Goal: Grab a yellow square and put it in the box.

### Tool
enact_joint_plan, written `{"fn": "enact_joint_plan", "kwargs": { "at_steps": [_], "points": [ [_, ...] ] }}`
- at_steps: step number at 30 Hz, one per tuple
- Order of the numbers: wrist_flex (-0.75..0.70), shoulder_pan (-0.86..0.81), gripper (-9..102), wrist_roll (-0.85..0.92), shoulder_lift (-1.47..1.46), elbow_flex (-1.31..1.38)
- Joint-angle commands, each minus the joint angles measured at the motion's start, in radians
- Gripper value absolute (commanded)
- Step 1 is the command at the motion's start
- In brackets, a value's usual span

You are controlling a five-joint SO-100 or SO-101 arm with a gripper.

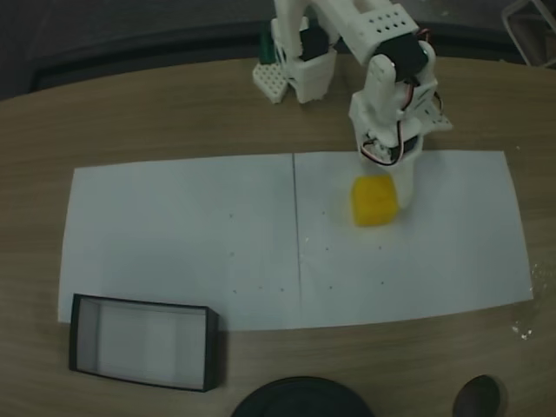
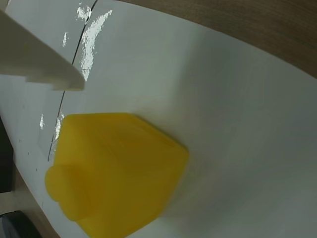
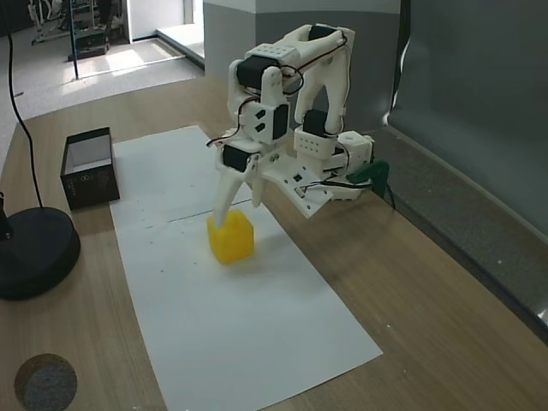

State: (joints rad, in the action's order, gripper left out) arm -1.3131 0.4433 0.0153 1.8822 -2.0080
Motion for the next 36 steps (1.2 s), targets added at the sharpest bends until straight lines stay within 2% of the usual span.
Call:
{"fn": "enact_joint_plan", "kwargs": {
  "at_steps": [1,21,26,32,36],
  "points": [
    [0.032,-0.003,36,0.003,0.012,-0.005],
    [0.238,-0.049,35,0.008,0.011,-0.156],
    [0.236,-0.064,28,0.054,0.011,-0.156],
    [0.238,-0.069,5,0.048,0.011,-0.153],
    [0.227,-0.097,6,0.054,0.037,-0.112]
  ]
}}
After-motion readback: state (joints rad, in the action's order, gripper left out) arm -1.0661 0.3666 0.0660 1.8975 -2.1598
